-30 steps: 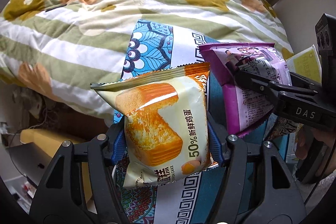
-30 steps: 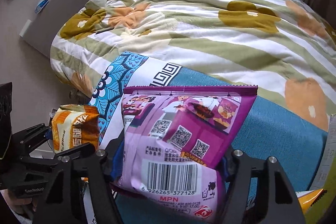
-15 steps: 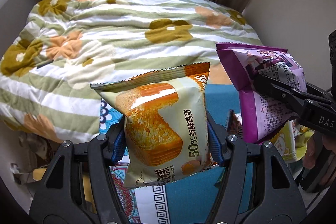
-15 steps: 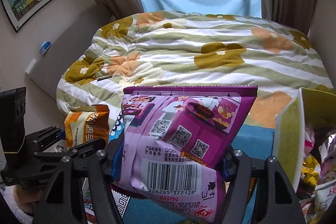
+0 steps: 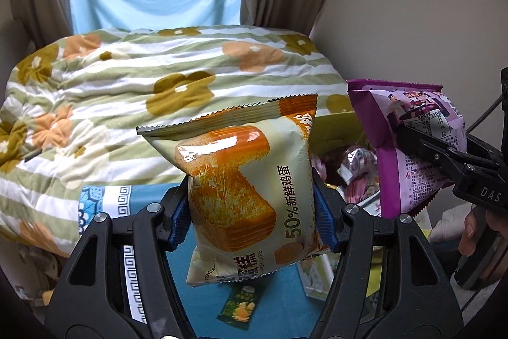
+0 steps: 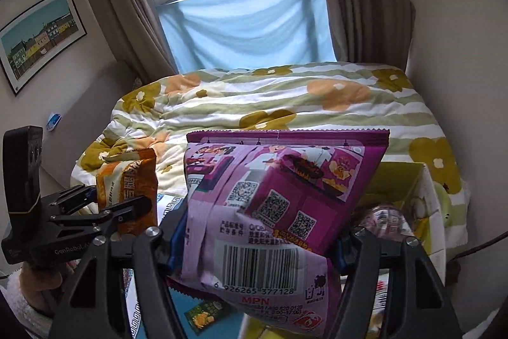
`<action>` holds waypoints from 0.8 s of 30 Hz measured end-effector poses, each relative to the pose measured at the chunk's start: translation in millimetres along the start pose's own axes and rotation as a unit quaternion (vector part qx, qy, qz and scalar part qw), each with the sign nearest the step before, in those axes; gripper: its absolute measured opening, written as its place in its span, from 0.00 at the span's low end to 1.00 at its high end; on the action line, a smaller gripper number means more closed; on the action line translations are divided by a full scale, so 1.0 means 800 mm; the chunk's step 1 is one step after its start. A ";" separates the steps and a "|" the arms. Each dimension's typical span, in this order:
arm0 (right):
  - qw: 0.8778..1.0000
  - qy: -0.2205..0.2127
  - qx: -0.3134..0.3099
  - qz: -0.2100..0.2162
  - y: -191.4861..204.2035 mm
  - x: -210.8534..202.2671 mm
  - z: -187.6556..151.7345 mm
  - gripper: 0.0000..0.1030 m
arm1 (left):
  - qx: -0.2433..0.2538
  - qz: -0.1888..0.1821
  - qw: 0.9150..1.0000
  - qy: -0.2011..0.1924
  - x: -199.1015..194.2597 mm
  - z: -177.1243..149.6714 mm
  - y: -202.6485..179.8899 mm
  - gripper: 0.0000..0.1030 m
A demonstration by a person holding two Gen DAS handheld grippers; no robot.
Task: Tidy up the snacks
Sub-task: 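Carry both packs over the box and release them inside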
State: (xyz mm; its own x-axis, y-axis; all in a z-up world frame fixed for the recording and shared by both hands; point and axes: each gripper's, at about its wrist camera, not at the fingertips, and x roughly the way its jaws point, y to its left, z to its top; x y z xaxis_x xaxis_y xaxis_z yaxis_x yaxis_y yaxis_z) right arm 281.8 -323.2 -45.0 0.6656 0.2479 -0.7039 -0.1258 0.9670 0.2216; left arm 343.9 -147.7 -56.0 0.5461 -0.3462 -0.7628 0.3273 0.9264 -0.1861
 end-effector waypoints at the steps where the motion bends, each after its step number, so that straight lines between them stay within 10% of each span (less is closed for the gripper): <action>1: 1.000 -0.004 -0.004 -0.011 -0.013 -0.008 0.002 0.62 | 0.002 -0.005 1.000 0.004 0.011 0.005 -0.017 0.59; 12: 1.000 0.003 0.014 -0.013 -0.152 -0.026 0.002 0.63 | -0.012 -0.026 0.997 0.069 0.150 0.023 -0.148 0.61; 14: 1.000 0.011 0.017 -0.011 -0.170 -0.024 0.001 0.63 | -0.010 -0.015 0.997 0.078 0.166 0.022 -0.162 0.74; 17: 1.000 0.019 0.020 -0.008 -0.191 -0.020 -0.001 0.63 | -0.005 0.009 0.998 0.068 0.168 0.019 -0.169 0.98; 24: 0.999 0.027 0.038 0.011 -0.214 -0.010 -0.010 0.63 | -0.019 0.044 0.998 0.041 0.129 -0.001 -0.149 0.99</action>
State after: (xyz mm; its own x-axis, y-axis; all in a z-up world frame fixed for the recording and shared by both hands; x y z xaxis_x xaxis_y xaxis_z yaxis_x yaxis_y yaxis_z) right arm 292.1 -489.9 -83.0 0.6232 0.2736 -0.7327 -0.0830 0.9547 0.2858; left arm 361.1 -293.5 -113.2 0.5058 -0.2509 -0.8254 0.2502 0.9583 -0.1380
